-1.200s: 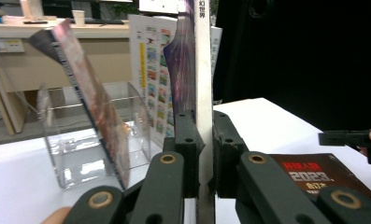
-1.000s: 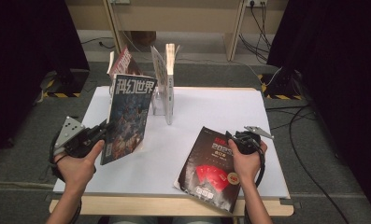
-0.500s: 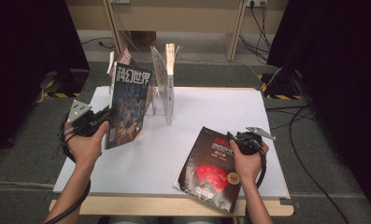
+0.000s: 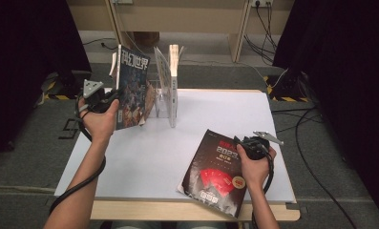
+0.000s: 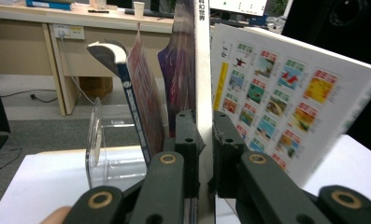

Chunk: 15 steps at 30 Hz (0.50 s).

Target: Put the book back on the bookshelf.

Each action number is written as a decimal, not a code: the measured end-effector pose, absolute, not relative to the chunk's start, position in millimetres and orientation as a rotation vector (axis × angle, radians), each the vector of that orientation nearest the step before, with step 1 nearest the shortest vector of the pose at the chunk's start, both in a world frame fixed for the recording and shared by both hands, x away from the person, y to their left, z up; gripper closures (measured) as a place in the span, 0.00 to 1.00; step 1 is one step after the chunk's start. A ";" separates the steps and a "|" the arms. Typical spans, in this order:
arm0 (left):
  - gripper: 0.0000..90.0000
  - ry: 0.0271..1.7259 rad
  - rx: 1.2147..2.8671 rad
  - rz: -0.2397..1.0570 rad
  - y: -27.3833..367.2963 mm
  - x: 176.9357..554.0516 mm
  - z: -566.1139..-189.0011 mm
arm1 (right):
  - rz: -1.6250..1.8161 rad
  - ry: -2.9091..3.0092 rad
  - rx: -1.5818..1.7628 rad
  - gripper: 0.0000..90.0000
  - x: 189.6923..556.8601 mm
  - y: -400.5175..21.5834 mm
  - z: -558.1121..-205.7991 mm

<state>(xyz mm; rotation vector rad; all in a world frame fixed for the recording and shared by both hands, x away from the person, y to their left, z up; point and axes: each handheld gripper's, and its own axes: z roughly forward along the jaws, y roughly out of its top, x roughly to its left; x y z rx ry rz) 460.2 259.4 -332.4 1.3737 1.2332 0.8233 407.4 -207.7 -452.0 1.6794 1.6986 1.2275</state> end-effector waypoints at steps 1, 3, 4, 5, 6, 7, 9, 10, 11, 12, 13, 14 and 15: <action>0.92 1.238 1.368 0.826 257.9 463.1 -333.1 | 1.228 1.698 1.677 0.60 407.4 -207.8 -451.9; 0.92 1.251 1.350 0.820 254.5 468.4 -336.3 | 1.231 1.695 1.676 0.60 407.3 -208.0 -451.8; 0.92 1.255 1.350 0.816 253.8 470.4 -337.6 | 1.230 1.693 1.678 0.60 407.3 -208.2 -451.8; 0.92 1.261 1.342 0.813 253.1 473.2 -339.8 | 1.232 1.692 1.681 0.60 407.2 -208.2 -451.9; 0.92 1.270 1.339 0.813 252.5 475.6 -342.1 | 1.236 1.692 1.683 0.60 407.2 -208.3 -452.2; 0.92 1.280 1.335 0.813 251.8 478.6 -345.6 | 1.235 1.694 1.684 0.60 407.0 -208.1 -452.5; 0.92 1.294 1.335 0.824 250.0 482.0 -352.7 | 1.237 1.695 1.690 0.60 406.6 -207.8 -453.1; 0.92 1.301 1.332 0.822 249.8 482.9 -355.5 | 1.240 1.694 1.690 0.60 406.6 -208.1 -453.6; 0.92 1.314 1.326 0.819 250.0 483.8 -359.9 | 1.242 1.694 1.693 0.60 406.6 -207.9 -453.5; 0.92 1.316 1.318 0.815 250.2 484.2 -362.4 | 1.243 1.693 1.692 0.60 406.5 -208.3 -453.1; 0.92 1.314 1.305 0.811 251.2 484.3 -364.2 | 1.244 1.691 1.689 0.60 406.5 -208.9 -452.8; 0.92 1.314 1.300 0.807 251.8 484.1 -364.9 | 1.244 1.686 1.689 0.60 406.4 -209.6 -452.5; 0.92 1.311 1.304 0.820 251.6 483.8 -365.2 | 1.243 1.686 1.691 0.60 406.4 -210.0 -452.3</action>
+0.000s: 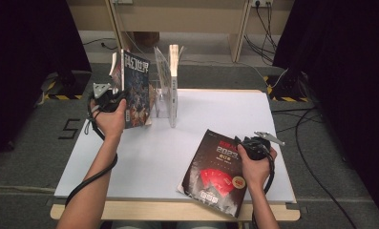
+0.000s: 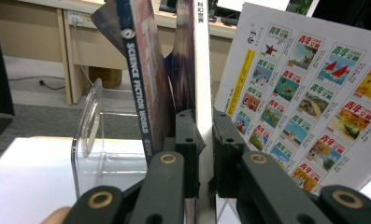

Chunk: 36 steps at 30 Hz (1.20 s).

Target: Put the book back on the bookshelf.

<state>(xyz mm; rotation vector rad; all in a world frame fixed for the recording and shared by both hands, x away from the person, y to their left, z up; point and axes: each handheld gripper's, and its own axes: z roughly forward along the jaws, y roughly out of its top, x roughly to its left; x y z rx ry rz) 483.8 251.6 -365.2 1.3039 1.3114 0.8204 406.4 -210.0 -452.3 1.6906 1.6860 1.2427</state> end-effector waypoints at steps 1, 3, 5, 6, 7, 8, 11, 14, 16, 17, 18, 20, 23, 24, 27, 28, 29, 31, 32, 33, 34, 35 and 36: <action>0.92 1.306 1.311 0.833 251.2 483.3 -365.1 | 1.244 1.687 1.695 0.60 406.3 -210.3 -452.5; 0.92 1.303 1.316 0.839 251.7 482.5 -364.6 | 1.241 1.689 1.694 0.60 406.3 -210.3 -453.6; 0.92 1.307 1.314 0.857 253.8 480.8 -366.2 | 1.241 1.694 1.695 0.60 406.1 -209.6 -454.1; 0.92 1.311 1.311 0.858 255.5 479.6 -367.3 | 1.240 1.695 1.696 0.60 406.0 -209.4 -454.0; 0.91 1.317 1.311 0.864 257.7 478.2 -369.3 | 1.243 1.693 1.699 0.60 405.7 -209.3 -453.8; 0.91 1.320 1.324 0.874 259.3 477.0 -371.2 | 1.239 1.693 1.692 0.60 405.4 -210.0 -453.3; 0.91 1.319 1.368 0.903 262.5 473.8 -378.8 | 1.242 1.687 1.691 0.60 405.0 -211.2 -452.8; 0.90 1.325 1.381 0.907 265.4 469.6 -387.5 | 1.240 1.682 1.697 0.60 404.4 -212.4 -453.4; 0.90 1.326 1.387 0.915 266.7 467.4 -389.9 | 1.239 1.685 1.698 0.60 404.2 -212.6 -453.7; 0.90 1.324 1.391 0.915 267.1 466.2 -390.6 | 1.241 1.682 1.702 0.60 404.1 -212.5 -453.8; 0.89 1.323 1.397 0.910 267.3 465.1 -390.9 | 1.241 1.684 1.698 0.60 404.3 -212.7 -454.0; 0.89 1.321 1.417 0.907 267.9 464.3 -390.5 | 1.242 1.686 1.700 0.60 404.1 -212.3 -454.0; 0.88 1.330 1.439 0.889 269.3 464.3 -389.2 | 1.243 1.687 1.709 0.60 403.9 -211.4 -453.9; 0.87 1.335 1.452 0.870 270.1 464.7 -388.6 | 1.243 1.687 1.709 0.60 403.8 -211.3 -454.0; 0.85 1.344 1.444 0.811 273.7 465.9 -386.2 | 1.242 1.692 1.700 0.60 404.2 -211.9 -454.8; 0.84 1.346 1.440 0.790 274.9 466.9 -385.1 | 1.242 1.692 1.704 0.60 404.1 -211.8 -454.9; 0.83 1.347 1.438 0.778 275.3 467.9 -384.1 | 1.243 1.692 1.706 0.60 404.3 -211.7 -455.3; 0.79 1.346 1.437 0.754 275.8 470.5 -382.1 | 1.244 1.692 1.712 0.60 404.2 -212.0 -455.4; 0.77 1.347 1.427 0.725 276.5 473.1 -380.4 | 1.240 1.691 1.707 0.60 404.3 -212.3 -455.3; 0.74 1.345 1.421 0.711 277.0 474.6 -379.0 | 1.244 1.689 1.705 0.60 404.5 -212.8 -455.0; 0.72 1.344 1.417 0.694 277.4 476.4 -377.1 | 1.245 1.684 1.712 0.60 404.2 -212.6 -454.6; 0.71 1.349 1.412 0.676 278.0 477.7 -375.2 | 1.241 1.685 1.701 0.60 404.3 -213.4 -454.4; 0.71 1.350 1.408 0.674 278.2 478.9 -373.0 | 1.246 1.683 1.702 0.60 404.3 -213.7 -454.3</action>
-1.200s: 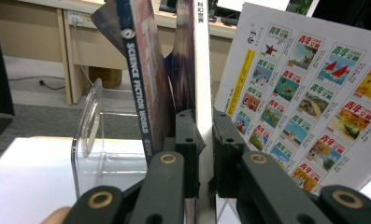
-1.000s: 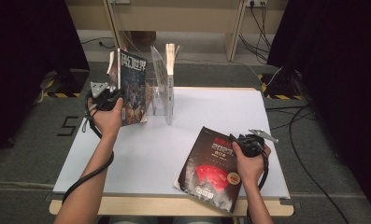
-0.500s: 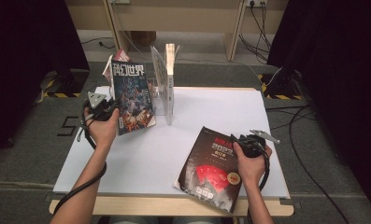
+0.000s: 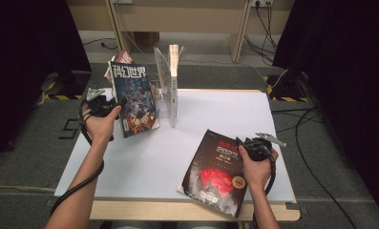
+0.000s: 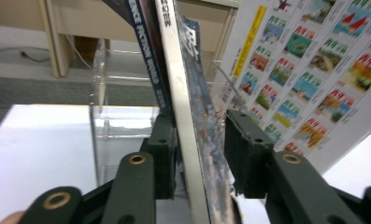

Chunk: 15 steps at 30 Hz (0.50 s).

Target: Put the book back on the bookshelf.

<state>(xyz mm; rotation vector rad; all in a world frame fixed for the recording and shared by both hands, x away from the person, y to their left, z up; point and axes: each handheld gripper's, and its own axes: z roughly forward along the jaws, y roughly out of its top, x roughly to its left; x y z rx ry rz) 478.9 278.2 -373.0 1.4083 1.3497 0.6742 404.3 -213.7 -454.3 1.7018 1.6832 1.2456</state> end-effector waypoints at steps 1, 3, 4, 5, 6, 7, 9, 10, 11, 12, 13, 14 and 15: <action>0.71 1.349 1.410 0.679 278.2 479.5 -371.6 | 1.243 1.683 1.699 0.60 404.3 -214.0 -454.3; 0.70 1.356 1.400 0.671 278.4 481.1 -368.7 | 1.243 1.680 1.702 0.60 404.5 -214.4 -454.5; 0.70 1.362 1.391 0.665 278.2 481.8 -367.5 | 1.244 1.682 1.702 0.60 404.5 -214.4 -454.5; 0.71 1.365 1.393 0.661 277.8 482.3 -366.4 | 1.244 1.681 1.702 0.60 404.5 -214.4 -454.5; 0.71 1.368 1.385 0.638 277.0 483.3 -365.5 | 1.244 1.681 1.703 0.60 404.4 -214.4 -454.3; 0.72 1.371 1.371 0.610 277.1 484.2 -365.1 | 1.245 1.680 1.702 0.60 404.3 -214.6 -454.1; 0.72 1.379 1.359 0.580 276.7 486.9 -364.2 | 1.247 1.675 1.702 0.60 404.3 -214.6 -453.6; 0.72 1.379 1.365 0.584 275.7 488.3 -364.0 | 1.247 1.673 1.702 0.60 404.3 -214.7 -453.2; 0.72 1.382 1.369 0.579 274.9 489.6 -364.0 | 1.247 1.674 1.698 0.60 404.3 -215.2 -453.0; 0.73 1.389 1.372 0.573 274.3 490.9 -364.0 | 1.248 1.672 1.699 0.60 404.2 -215.4 -452.8; 0.73 1.398 1.378 0.570 273.4 492.5 -364.4 | 1.247 1.673 1.700 0.60 404.2 -215.4 -452.8; 0.72 1.402 1.380 0.563 273.1 493.4 -365.1 | 1.248 1.675 1.701 0.60 404.2 -215.4 -453.0; 0.72 1.411 1.382 0.554 272.6 494.2 -366.5 | 1.250 1.675 1.704 0.60 404.2 -215.2 -453.1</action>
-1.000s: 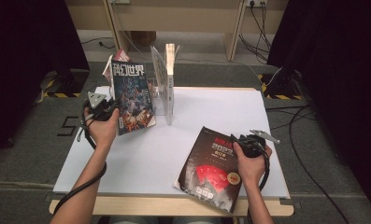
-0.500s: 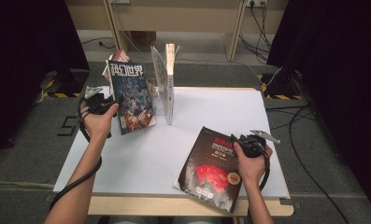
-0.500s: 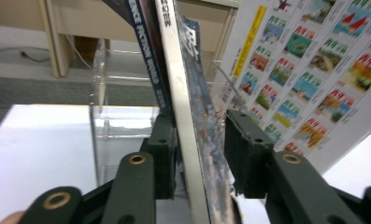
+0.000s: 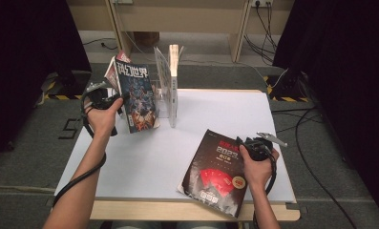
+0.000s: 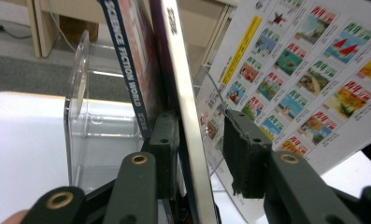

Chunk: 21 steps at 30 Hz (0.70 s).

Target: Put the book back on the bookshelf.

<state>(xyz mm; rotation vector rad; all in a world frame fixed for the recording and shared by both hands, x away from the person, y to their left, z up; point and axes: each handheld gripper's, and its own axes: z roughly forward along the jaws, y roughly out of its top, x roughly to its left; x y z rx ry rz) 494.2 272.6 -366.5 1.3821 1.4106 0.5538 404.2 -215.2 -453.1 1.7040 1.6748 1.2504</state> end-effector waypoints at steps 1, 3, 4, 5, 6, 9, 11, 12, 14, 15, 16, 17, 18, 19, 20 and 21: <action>0.73 1.413 1.396 0.556 271.8 494.6 -368.4 | 1.249 1.675 1.704 0.60 404.1 -215.3 -453.3; 0.74 1.423 1.413 0.556 269.7 495.3 -372.6 | 1.249 1.675 1.709 0.60 404.0 -215.4 -453.5; 0.78 1.422 1.433 0.578 269.2 495.8 -374.4 | 1.247 1.678 1.698 0.60 404.4 -216.1 -453.8; 0.83 1.429 1.456 0.588 268.8 497.1 -375.8 | 1.249 1.676 1.710 0.60 404.2 -215.4 -453.7; 0.85 1.436 1.463 0.582 268.8 497.9 -376.2 | 1.245 1.678 1.705 0.60 404.5 -215.7 -454.0; 0.86 1.451 1.462 0.563 268.7 500.4 -375.5 | 1.245 1.681 1.712 0.60 404.5 -215.1 -454.4; 0.86 1.443 1.478 0.575 266.7 500.6 -373.7 | 1.244 1.683 1.715 0.59 404.9 -214.9 -454.8; 0.87 1.439 1.484 0.578 265.5 500.3 -373.1 | 1.243 1.683 1.717 0.59 405.0 -214.8 -455.0; 0.88 1.436 1.476 0.598 263.2 499.1 -373.3 | 1.237 1.691 1.711 0.59 405.2 -215.2 -455.5; 0.89 1.432 1.492 0.633 261.3 498.4 -373.8 | 1.237 1.693 1.714 0.59 405.0 -215.1 -455.6; 0.90 1.430 1.497 0.652 259.9 497.5 -374.6 | 1.237 1.693 1.717 0.59 404.7 -215.0 -455.6; 0.91 1.431 1.482 0.645 259.4 496.7 -375.4 | 1.236 1.695 1.716 0.59 404.6 -215.0 -455.6; 0.91 1.429 1.478 0.643 259.2 495.6 -375.8 | 1.235 1.696 1.714 0.59 404.6 -215.3 -455.6; 0.91 1.426 1.480 0.647 259.0 494.4 -376.0 | 1.236 1.693 1.718 0.59 404.4 -215.4 -455.5; 0.91 1.422 1.476 0.642 258.8 493.0 -376.4 | 1.236 1.693 1.719 0.59 404.3 -215.6 -455.4; 0.91 1.415 1.473 0.639 258.8 491.5 -376.6 | 1.236 1.691 1.720 0.59 404.3 -215.7 -455.6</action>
